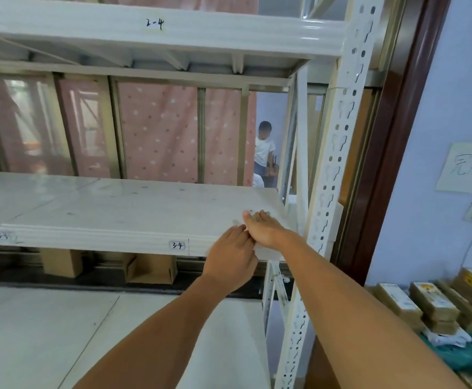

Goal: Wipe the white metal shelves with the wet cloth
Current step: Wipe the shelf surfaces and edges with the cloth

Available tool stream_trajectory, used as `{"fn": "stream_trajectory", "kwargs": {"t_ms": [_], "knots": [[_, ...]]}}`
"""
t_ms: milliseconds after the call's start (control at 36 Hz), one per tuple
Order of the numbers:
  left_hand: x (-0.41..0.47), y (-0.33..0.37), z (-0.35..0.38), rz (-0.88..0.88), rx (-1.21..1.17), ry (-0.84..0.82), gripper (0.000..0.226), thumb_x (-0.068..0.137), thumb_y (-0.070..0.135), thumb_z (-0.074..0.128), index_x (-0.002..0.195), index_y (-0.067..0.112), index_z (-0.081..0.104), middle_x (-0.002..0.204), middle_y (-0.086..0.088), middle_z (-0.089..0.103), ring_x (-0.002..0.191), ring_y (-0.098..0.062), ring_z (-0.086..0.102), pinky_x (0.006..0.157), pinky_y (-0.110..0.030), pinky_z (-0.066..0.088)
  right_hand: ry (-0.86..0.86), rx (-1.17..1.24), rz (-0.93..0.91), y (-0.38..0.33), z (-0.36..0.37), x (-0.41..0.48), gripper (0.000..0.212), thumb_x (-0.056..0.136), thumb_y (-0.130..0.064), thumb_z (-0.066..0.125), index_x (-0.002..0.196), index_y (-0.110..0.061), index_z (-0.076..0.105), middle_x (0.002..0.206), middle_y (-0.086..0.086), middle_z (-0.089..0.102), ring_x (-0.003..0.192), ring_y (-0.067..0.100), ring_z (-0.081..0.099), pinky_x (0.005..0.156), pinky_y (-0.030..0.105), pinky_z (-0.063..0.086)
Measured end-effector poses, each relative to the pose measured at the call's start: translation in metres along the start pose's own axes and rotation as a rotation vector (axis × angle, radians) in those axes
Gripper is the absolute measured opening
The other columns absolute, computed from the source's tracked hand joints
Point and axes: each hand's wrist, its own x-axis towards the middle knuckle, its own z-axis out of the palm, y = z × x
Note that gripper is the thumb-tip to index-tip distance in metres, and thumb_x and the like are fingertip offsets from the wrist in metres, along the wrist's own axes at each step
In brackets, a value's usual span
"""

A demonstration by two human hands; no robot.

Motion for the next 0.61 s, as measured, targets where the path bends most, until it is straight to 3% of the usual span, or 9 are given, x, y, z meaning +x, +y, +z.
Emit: {"fn": "stream_trajectory", "kwargs": {"t_ms": [139,306,444,556,611], "knots": [[-0.033,-0.039,-0.013,-0.045,-0.031,0.032,0.037,0.087,0.014,0.056,0.121,0.005,0.066,0.12,-0.008,0.067,0.109,-0.023,0.062,0.103,-0.036,0.048,0.036,-0.127,0.001,-0.008,0.009,0.008,0.069,0.102,-0.047,0.016,0.16,-0.011,0.005,0.167,0.011,0.0,0.153,0.026,0.001,0.123,0.044,0.009],[-0.068,-0.083,-0.045,-0.059,0.088,0.042,0.03,0.08,0.019,0.074,0.109,0.011,0.073,0.113,-0.004,0.07,0.104,-0.021,0.066,0.096,-0.034,0.052,0.077,-0.287,0.002,-0.038,0.026,-0.003,0.074,0.103,-0.055,0.012,0.159,-0.01,-0.007,0.166,0.009,-0.013,0.153,0.027,-0.009,0.124,0.042,0.0],[-0.101,-0.123,-0.061,-0.121,0.096,-0.049,0.031,0.088,0.02,0.062,0.118,0.013,0.068,0.12,-0.003,0.067,0.109,-0.02,0.062,0.101,-0.035,0.05,0.065,-0.278,-0.017,-0.079,0.047,-0.004,0.076,0.102,-0.059,0.01,0.159,-0.012,-0.007,0.166,0.007,-0.014,0.153,0.025,-0.01,0.124,0.041,-0.001],[-0.125,-0.158,-0.072,-0.156,0.133,-0.142,0.043,0.094,0.025,0.05,0.135,0.011,0.057,0.137,-0.004,0.059,0.125,-0.021,0.055,0.111,-0.038,0.042,0.043,-0.275,-0.05,-0.118,0.064,-0.004,0.075,0.102,-0.057,0.01,0.159,-0.011,-0.006,0.166,0.008,-0.014,0.153,0.024,-0.011,0.122,0.039,-0.002],[-0.135,-0.176,-0.08,-0.17,0.137,-0.137,0.045,0.092,0.024,0.053,0.135,0.01,0.058,0.137,-0.006,0.059,0.126,-0.022,0.056,0.11,-0.039,0.043,0.04,-0.269,-0.053,-0.138,0.074,-0.003,0.075,0.102,-0.057,0.011,0.159,-0.01,-0.007,0.166,0.007,-0.014,0.153,0.024,-0.011,0.122,0.038,-0.003]]}}
